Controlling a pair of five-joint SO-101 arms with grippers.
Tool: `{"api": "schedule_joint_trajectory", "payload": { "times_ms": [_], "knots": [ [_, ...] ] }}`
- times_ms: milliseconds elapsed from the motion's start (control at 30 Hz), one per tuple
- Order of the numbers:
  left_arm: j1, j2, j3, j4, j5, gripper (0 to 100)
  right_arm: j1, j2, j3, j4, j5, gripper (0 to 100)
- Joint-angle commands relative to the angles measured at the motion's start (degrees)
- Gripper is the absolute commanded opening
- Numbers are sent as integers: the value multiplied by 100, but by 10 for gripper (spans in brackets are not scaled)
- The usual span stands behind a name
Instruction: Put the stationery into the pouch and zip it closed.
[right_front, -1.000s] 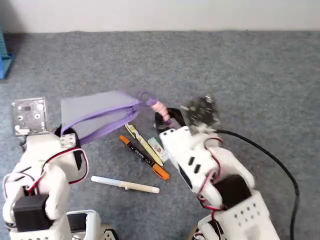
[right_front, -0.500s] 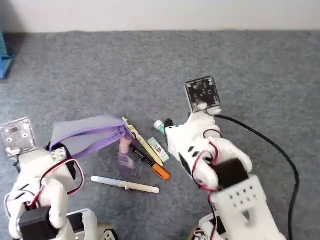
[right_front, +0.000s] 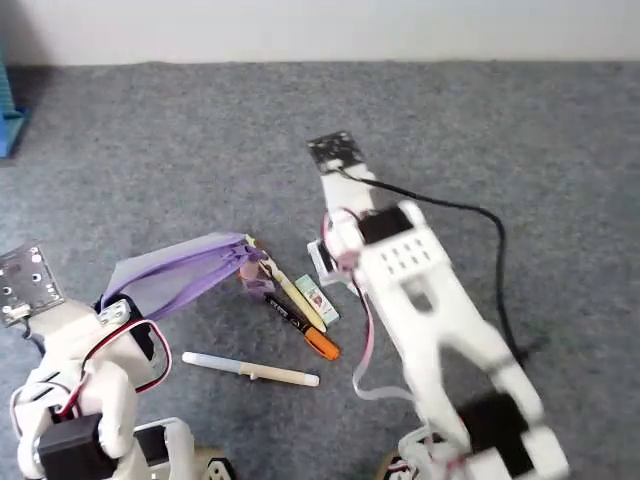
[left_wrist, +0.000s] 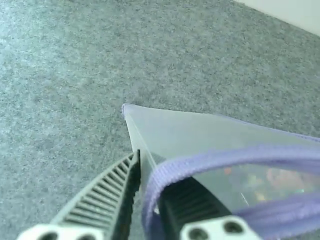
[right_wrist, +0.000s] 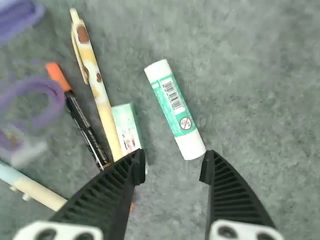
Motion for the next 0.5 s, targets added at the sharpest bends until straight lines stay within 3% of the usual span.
{"api": "schedule_joint_trajectory", "payload": {
  "times_ms": [0,467],
  "knots": [
    [-26,-62,-57,9,105,12,75,1138,-1354,444,343,180],
    [-35,-62,-75,9,114,12,84,4725,-4721,1077,923,177]
  ]
}}
